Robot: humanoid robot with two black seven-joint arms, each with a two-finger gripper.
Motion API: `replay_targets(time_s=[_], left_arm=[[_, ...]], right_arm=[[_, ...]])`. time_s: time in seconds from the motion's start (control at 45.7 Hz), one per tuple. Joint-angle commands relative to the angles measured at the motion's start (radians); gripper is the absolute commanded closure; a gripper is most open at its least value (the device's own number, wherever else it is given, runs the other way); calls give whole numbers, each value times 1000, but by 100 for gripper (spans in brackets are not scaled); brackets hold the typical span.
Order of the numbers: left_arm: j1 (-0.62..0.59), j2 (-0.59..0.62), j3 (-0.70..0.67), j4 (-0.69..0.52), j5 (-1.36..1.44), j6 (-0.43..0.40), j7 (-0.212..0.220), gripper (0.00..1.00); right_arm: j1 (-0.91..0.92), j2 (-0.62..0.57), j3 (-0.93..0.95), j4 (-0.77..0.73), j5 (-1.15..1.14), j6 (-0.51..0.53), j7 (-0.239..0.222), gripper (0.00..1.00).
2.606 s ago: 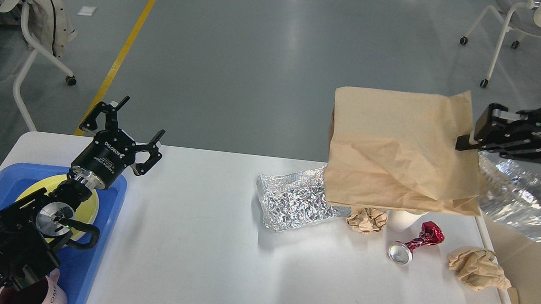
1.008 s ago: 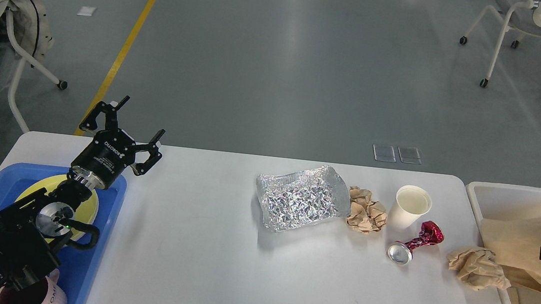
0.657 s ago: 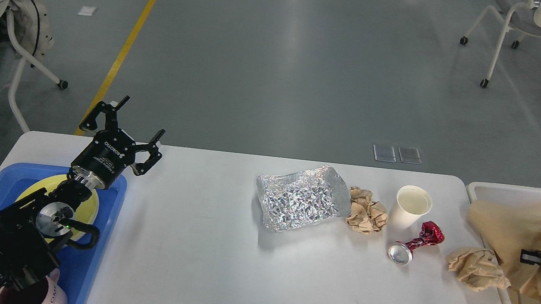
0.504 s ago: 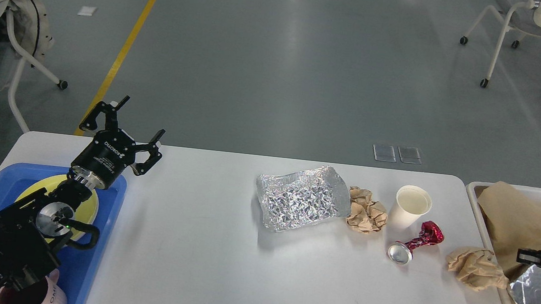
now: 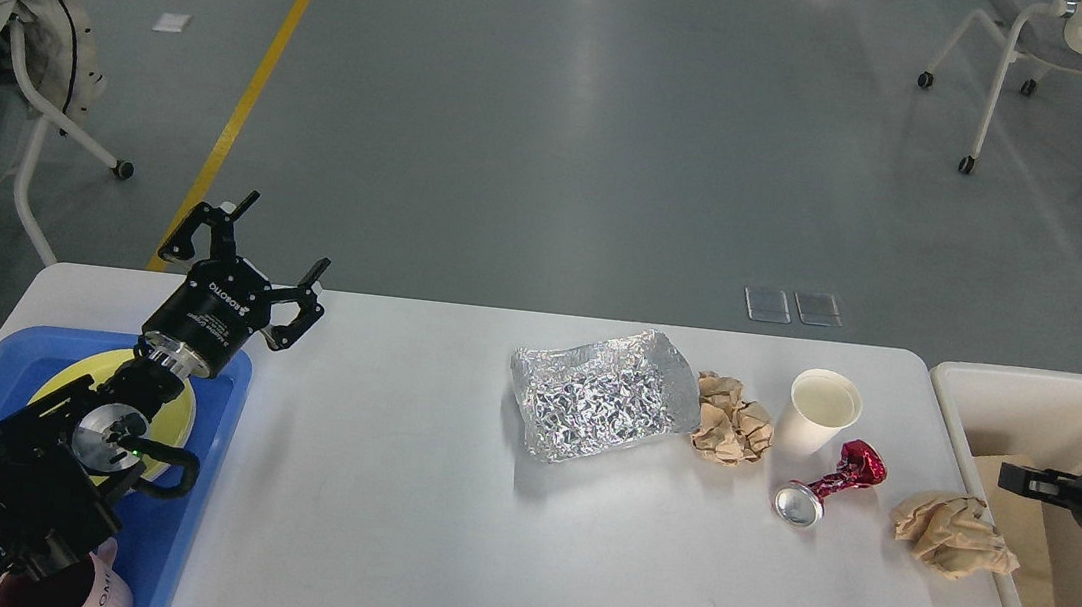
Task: Tidy desktop
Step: 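Raise the right gripper from the bin and move it to the paper cup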
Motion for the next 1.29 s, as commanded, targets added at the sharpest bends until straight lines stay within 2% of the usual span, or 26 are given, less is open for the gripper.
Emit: replay_targets(time_s=[0.0, 0.11, 0.219, 0.46, 0.635, 0.723, 0.832, 0.898, 0.986, 1.095, 1.183, 1.205, 1.27], left_arm=[[0, 0, 0, 0, 0, -2, 0, 0], [0, 0, 0, 0, 0, 0, 0, 0], [0, 0, 0, 0, 0, 0, 0, 0], [0, 0, -2, 0, 0, 0, 0, 0], [0, 0, 0, 0, 0, 0, 0, 0], [0, 0, 0, 0, 0, 0, 0, 0], [0, 0, -2, 0, 0, 0, 0, 0], [0, 0, 0, 0, 0, 0, 0, 0], [0, 0, 0, 0, 0, 0, 0, 0], [0, 0, -2, 0, 0, 0, 0, 0], [0, 0, -2, 0, 0, 0, 0, 0], [0, 0, 0, 0, 0, 0, 0, 0], [0, 0, 0, 0, 0, -2, 0, 0]], right_arm=[[244, -96, -9, 255, -18, 6, 1, 0], [537, -156, -56, 512, -64, 18, -5, 0], [851, -167, -156, 720, -102, 81, -7, 0], [1423, -128, -218, 1121, -203, 386, -3, 0], [1603, -160, -149, 1282, -246, 642, 0, 0], [1614, -188, -121, 1310, -246, 682, 0, 0], [1588, -185, -122, 1304, -248, 662, -5, 0], [1519, -184, -122, 1293, -248, 592, -8, 0], [1375, -151, -133, 1242, -248, 420, -17, 0], [1142, -61, -142, 1083, -234, 265, -23, 0], [961, -7, -125, 927, -200, 211, -30, 0], [856, 22, -112, 835, -159, 185, -30, 0], [735, 68, -80, 735, -104, 139, -33, 0]])
